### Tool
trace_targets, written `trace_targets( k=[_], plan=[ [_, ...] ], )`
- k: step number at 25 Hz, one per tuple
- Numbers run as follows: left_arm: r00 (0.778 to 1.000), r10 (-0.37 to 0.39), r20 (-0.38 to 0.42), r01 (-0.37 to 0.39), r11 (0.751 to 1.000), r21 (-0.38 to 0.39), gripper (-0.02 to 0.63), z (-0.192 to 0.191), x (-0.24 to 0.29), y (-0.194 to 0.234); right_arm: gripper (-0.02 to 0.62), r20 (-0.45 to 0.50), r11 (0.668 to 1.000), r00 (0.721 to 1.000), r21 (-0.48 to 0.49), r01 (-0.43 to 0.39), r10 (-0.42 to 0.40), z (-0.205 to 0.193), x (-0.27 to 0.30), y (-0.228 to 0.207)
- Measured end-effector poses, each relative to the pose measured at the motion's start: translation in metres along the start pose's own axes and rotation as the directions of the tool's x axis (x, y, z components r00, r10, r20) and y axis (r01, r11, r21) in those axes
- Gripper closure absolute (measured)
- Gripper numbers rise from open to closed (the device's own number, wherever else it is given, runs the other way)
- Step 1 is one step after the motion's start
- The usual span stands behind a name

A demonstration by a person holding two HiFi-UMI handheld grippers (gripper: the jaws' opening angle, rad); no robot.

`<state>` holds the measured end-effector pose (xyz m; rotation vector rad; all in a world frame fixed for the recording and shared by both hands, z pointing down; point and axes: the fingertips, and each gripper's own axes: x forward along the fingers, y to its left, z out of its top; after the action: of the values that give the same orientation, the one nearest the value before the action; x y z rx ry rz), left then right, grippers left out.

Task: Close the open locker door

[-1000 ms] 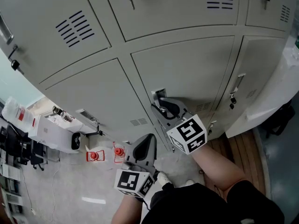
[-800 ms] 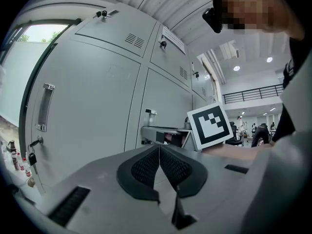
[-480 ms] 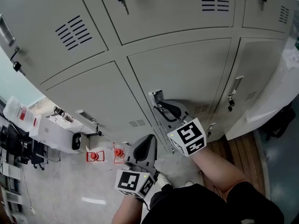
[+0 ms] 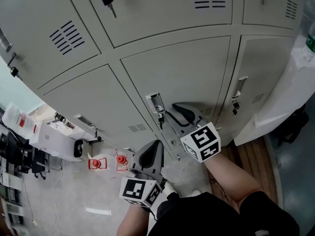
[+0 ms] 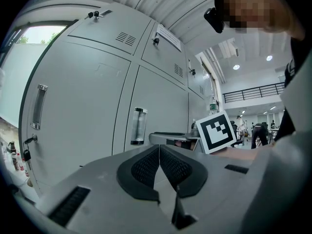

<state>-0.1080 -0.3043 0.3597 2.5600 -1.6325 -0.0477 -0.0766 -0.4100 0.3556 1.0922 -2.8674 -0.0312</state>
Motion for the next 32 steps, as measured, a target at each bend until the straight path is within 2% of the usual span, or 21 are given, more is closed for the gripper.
trace_targets(
  k=[5, 8, 13, 19, 22, 29, 32],
  plan=[
    [1.0, 0.019, -0.017, -0.019, 1.0, 0.0, 0.588, 0.001, -0.008, -0.016, 0.42, 0.0, 1.0, 1.0, -0.004, 0.007, -0.007, 0.001, -0.022, -0.006],
    [1.0, 0.021, 0.001, -0.021, 1.0, 0.012, 0.588, 0.0, -0.017, -0.027, 0.425, -0.005, 1.0, 1.0, -0.006, -0.003, 0.003, 0.0, -0.037, -0.002],
    [0.998, 0.055, 0.002, -0.055, 0.998, -0.008, 0.588, -0.003, -0.031, -0.042, 0.435, -0.008, 1.0, 1.0, 0.002, -0.027, 0.027, -0.004, -0.058, 0.008],
    [0.998, 0.069, -0.01, -0.069, 0.997, -0.017, 0.588, -0.014, -0.05, -0.056, 0.475, -0.031, 0.999, 0.998, -0.001, -0.045, 0.045, -0.017, -0.082, 0.027],
    [0.998, 0.064, -0.019, -0.064, 0.998, -0.011, 0.588, -0.017, -0.059, -0.06, 0.53, -0.034, 0.999, 0.999, 0.003, -0.043, 0.043, -0.019, -0.091, 0.033],
    [0.997, 0.047, -0.06, -0.049, 0.999, -0.021, 0.588, -0.019, -0.084, -0.061, 0.541, -0.018, 0.999, 0.999, 0.019, -0.038, 0.038, -0.015, -0.11, 0.061],
    [1.0, 0.019, -0.021, -0.019, 1.0, -0.018, 0.588, -0.014, -0.096, -0.06, 0.541, -0.016, 0.999, 0.999, 0.026, -0.029, 0.029, -0.013, -0.12, 0.079]
  ],
)
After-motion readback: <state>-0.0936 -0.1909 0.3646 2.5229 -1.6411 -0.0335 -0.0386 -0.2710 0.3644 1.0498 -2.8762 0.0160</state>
